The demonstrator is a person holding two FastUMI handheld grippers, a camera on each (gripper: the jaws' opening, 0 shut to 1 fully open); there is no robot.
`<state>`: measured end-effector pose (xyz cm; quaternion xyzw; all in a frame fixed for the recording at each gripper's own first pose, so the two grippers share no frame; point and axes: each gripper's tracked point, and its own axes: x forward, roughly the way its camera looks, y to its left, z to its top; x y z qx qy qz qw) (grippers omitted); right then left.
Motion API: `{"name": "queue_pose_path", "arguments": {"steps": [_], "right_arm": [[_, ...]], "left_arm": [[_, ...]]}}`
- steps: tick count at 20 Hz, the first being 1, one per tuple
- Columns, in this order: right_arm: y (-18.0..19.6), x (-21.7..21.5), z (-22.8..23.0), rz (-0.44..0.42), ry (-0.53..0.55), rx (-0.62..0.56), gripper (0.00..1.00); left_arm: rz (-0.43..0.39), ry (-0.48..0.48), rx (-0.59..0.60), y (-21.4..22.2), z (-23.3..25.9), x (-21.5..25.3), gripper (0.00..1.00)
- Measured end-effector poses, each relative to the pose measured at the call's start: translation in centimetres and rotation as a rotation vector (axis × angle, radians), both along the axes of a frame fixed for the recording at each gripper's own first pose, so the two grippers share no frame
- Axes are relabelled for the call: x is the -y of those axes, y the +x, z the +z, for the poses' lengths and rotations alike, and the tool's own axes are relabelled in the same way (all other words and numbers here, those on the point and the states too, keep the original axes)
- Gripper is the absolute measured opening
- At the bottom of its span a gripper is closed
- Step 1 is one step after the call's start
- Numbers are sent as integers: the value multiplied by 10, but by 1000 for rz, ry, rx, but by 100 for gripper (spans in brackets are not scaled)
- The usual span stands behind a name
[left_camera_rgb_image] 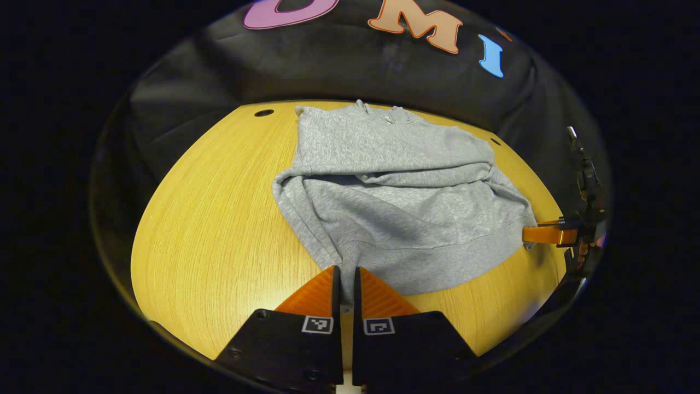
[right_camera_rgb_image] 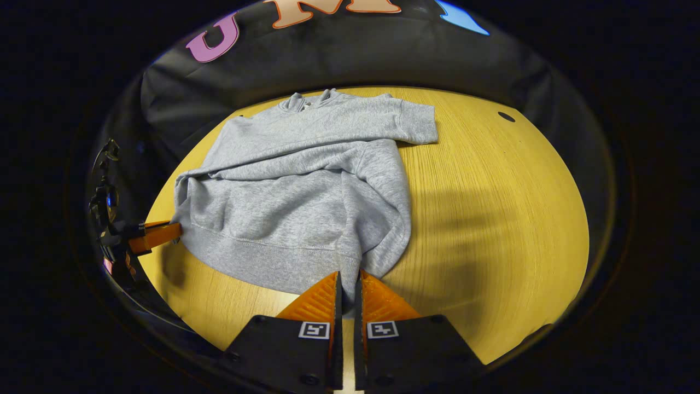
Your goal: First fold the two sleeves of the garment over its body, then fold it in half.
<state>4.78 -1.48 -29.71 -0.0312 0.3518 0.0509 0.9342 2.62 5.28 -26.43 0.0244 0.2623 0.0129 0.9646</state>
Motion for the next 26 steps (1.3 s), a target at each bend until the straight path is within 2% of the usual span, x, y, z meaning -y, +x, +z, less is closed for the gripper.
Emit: {"name": "queue_pose_path", "arguments": {"steps": [3, 4, 5, 6, 9, 12, 19, 22, 26], "right_arm": [[0, 0, 3, -16, 18, 0, 11], [-3, -2, 5, -20, 34, -1, 4], [-4, -3, 9, -17, 51, 4, 4], [-4, -3, 12, -16, 66, 10, 4], [-5, -1, 26, -42, 106, 28, 4], [0, -7, 49, -37, 136, 70, 4], [34, -12, 116, 0, 139, 210, 4], [50, -10, 129, -2, 146, 225, 4], [85, -13, 135, -1, 146, 207, 4]], "left_arm": [[-2, -14, -20, -2, 0, 0, 1], [3, -32, -19, -2, 2, 1, 1], [7, -57, -12, -2, 6, 2, 0], [13, -84, 3, -1, 12, 3, 2], [16, -155, 59, 0, 38, 8, 0], [14, -169, 111, 5, 69, 12, 0], [7, -188, 249, 32, 139, 21, 0], [11, -197, 294, 53, 157, 19, 0], [18, -189, 275, 92, 159, 11, 0]]}}
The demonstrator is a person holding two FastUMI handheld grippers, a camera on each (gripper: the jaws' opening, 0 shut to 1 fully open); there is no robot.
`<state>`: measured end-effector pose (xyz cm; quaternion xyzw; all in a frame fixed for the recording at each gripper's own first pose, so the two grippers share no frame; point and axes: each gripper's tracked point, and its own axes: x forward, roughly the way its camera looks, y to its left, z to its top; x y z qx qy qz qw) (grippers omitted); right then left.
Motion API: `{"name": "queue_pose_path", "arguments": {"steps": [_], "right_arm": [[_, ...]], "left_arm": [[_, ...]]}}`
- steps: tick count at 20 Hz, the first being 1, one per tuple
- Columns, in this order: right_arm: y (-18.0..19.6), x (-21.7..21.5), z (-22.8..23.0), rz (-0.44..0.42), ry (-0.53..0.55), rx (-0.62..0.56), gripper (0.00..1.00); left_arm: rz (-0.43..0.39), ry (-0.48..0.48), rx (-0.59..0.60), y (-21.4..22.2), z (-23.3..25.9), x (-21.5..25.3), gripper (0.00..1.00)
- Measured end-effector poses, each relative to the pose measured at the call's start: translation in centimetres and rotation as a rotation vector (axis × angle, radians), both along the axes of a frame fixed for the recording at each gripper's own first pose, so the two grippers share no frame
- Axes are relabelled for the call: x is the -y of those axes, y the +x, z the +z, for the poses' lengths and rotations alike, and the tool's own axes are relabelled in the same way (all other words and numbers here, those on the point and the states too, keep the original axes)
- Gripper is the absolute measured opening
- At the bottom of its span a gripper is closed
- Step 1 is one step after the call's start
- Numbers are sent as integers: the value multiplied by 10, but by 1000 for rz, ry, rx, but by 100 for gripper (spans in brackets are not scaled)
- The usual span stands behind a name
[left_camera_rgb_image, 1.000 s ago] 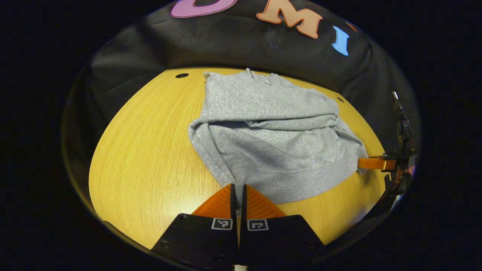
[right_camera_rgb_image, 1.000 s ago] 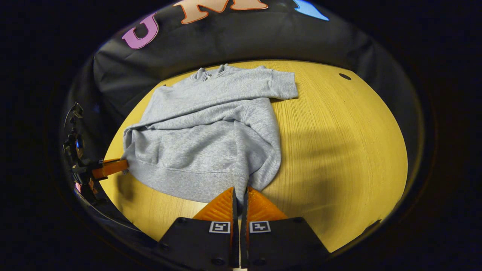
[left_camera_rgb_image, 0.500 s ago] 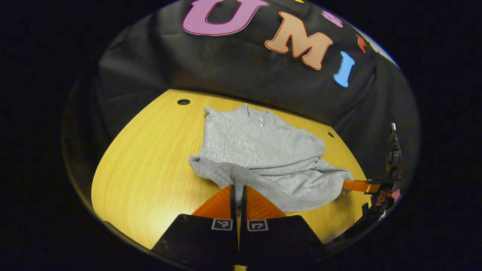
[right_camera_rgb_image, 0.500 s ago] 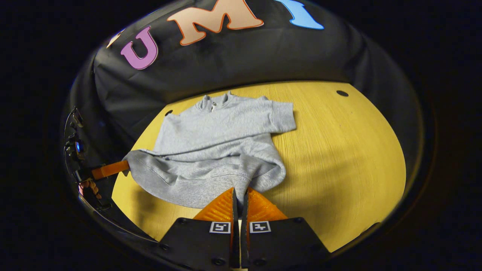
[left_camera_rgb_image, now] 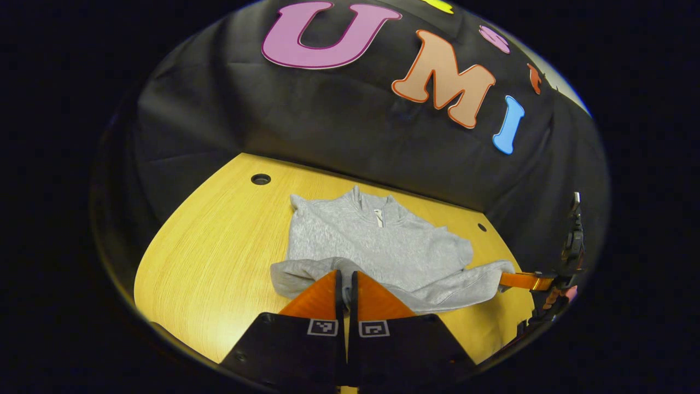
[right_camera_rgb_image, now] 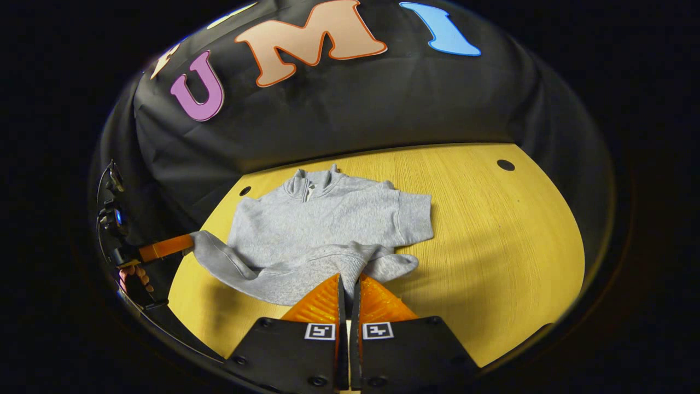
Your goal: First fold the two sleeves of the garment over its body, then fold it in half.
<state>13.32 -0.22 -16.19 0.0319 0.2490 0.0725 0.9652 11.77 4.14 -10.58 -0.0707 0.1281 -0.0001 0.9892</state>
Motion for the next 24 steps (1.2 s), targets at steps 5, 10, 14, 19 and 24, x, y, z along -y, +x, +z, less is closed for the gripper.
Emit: {"name": "queue_pose_path", "arguments": {"steps": [5, 10, 14, 19, 24], "right_arm": [[43, 4, -25, -11, -16, -99, 4], [71, 7, -62, -28, 46, -204, 4], [75, 4, -64, 11, 39, -184, 9], [69, 1, -60, 38, 24, -182, 25], [54, -4, -42, 72, -20, -137, 69]], "left_arm": [[22, 2, -43, 48, -13, -14, 0], [40, -13, -145, 73, -52, -23, 0], [41, -92, -185, 75, -71, -23, 1], [14, -47, -182, 73, -68, -35, 20], [-69, 86, -179, 64, -46, -30, 70]]}}
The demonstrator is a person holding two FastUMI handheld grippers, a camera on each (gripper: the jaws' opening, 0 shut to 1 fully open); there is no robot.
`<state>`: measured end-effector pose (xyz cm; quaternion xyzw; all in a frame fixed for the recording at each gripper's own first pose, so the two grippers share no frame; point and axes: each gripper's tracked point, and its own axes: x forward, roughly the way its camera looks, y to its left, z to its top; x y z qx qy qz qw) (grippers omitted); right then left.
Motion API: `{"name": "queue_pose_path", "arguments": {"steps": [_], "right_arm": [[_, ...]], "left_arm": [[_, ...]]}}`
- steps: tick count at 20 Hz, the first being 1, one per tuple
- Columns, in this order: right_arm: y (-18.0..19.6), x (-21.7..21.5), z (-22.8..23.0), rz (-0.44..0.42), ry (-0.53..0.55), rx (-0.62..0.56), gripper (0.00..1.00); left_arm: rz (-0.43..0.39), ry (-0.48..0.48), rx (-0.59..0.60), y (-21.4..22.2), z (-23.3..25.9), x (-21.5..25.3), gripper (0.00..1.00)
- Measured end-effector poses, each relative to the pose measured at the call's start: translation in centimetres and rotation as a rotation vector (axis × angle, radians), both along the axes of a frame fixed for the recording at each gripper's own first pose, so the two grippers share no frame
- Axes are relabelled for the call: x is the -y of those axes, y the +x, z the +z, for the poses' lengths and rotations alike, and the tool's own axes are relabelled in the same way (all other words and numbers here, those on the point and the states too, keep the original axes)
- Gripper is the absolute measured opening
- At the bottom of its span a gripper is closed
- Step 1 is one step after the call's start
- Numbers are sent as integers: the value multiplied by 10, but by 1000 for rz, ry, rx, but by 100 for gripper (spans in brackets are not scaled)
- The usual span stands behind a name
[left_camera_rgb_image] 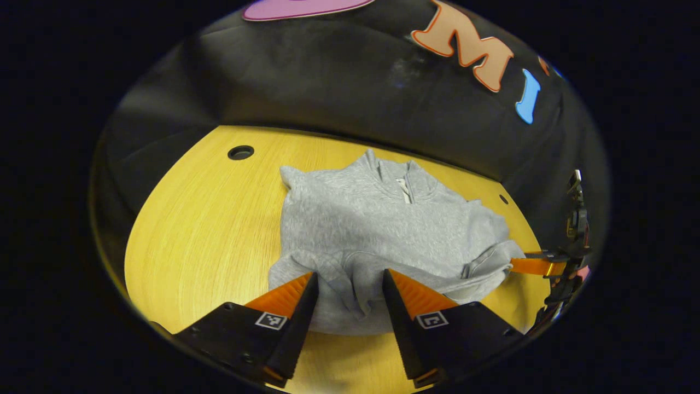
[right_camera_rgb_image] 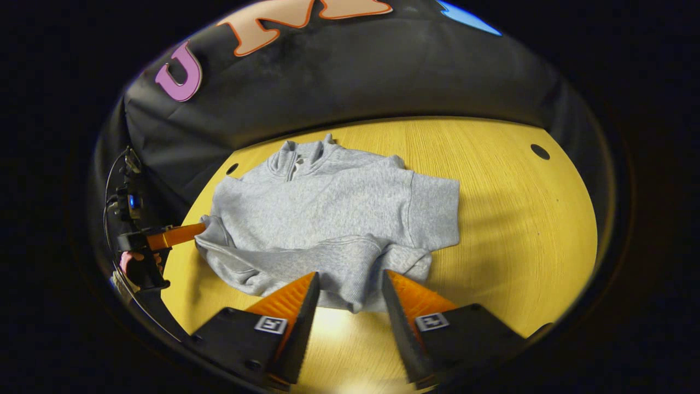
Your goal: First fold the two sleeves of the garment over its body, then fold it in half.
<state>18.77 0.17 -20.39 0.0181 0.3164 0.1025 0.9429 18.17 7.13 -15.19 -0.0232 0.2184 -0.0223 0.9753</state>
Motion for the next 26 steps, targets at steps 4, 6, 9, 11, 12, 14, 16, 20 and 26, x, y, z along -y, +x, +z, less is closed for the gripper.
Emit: {"name": "queue_pose_path", "arguments": {"steps": [4, 6, 9, 11, 12, 14, 16, 20, 26], "right_arm": [[-17, -5, 39, -1, -25, 122, 99], [-34, -10, 60, -9, -13, 174, 96], [-61, -16, 87, -28, -2, 238, 99], [-84, -19, 100, -44, 8, 274, 99], [-96, -21, 107, -56, 14, 292, 99], [-121, -22, 117, -84, 31, 328, 99], [-146, -18, 122, -125, 28, 362, 99], [-186, -13, 122, -210, 52, 406, 96], [-220, -3, 107, -280, 52, 393, 99]], "left_arm": [[-53, 81, 85, -17, 39, 13, 86], [-91, 113, 108, -30, 53, 25, 90], [-145, 93, 141, -56, 69, 52, 87], [-166, 88, 133, -72, 69, 63, 87], [-178, 89, 133, -80, 70, 68, 87], [-195, 93, 125, -95, 70, 75, 88], [-200, 116, 106, -110, 66, 75, 91], [-276, 166, 64, -127, 57, 93, 90], [-367, 168, 0, -132, 36, 130, 88]]}}
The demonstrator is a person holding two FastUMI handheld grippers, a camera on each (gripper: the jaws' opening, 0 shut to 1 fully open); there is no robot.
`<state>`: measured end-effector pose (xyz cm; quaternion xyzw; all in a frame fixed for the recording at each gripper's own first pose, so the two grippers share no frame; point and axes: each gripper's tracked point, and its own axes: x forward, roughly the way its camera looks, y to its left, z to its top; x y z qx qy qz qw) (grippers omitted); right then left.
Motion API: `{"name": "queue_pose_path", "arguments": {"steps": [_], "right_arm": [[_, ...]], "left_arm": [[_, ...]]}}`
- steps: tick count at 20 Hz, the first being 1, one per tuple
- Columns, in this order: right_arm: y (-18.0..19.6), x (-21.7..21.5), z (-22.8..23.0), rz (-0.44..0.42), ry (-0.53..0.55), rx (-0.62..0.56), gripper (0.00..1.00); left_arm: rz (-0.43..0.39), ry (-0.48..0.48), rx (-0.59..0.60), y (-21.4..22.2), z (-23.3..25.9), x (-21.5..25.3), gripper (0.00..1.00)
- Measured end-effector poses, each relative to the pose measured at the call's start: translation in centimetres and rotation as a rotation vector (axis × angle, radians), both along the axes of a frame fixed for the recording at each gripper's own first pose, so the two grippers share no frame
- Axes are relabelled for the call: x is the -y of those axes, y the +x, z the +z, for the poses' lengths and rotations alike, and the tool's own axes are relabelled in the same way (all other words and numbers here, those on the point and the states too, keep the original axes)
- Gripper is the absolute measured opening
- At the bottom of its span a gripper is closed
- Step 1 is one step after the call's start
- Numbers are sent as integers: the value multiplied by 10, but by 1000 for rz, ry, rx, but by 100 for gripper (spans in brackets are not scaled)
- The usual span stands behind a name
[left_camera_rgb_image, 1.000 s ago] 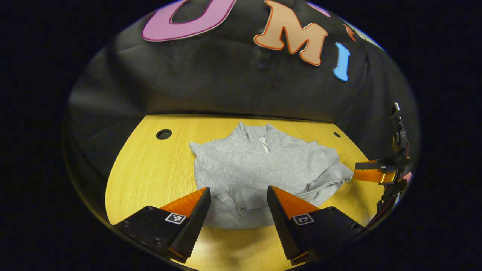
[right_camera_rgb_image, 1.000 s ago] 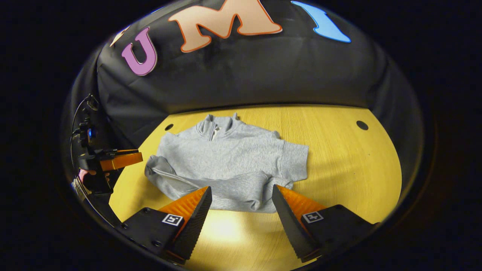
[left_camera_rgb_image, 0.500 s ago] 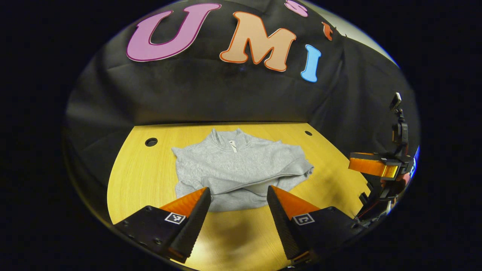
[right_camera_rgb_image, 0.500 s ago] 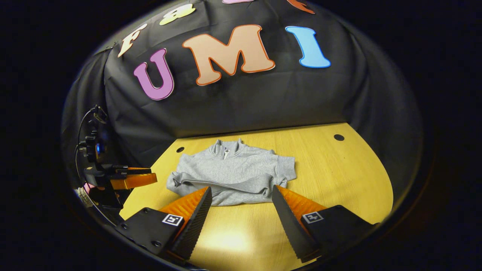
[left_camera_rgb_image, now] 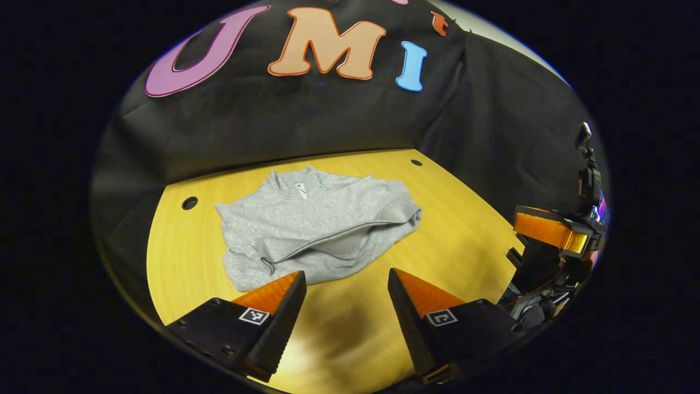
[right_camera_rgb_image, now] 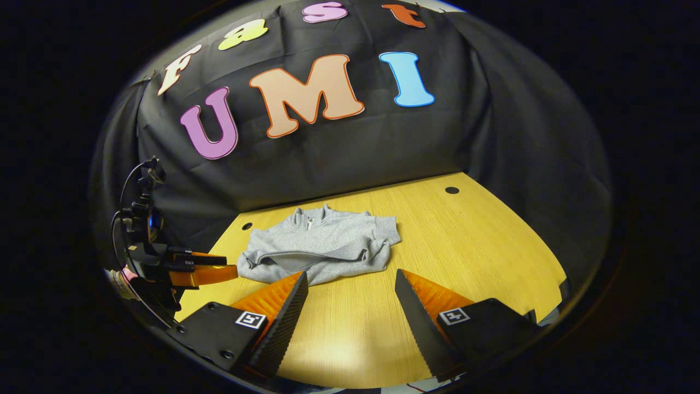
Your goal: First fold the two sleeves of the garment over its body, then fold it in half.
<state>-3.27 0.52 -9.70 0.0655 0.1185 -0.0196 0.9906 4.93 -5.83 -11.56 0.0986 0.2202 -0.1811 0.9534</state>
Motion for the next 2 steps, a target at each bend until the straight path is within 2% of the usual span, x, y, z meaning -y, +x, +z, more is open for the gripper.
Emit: {"name": "queue_pose_path", "arguments": {"steps": [2], "right_arm": [[-2, 1, 2, -6, -9, 2, 95]], "left_arm": [[-6, 3, 4, 0, 1, 4, 88]]}}
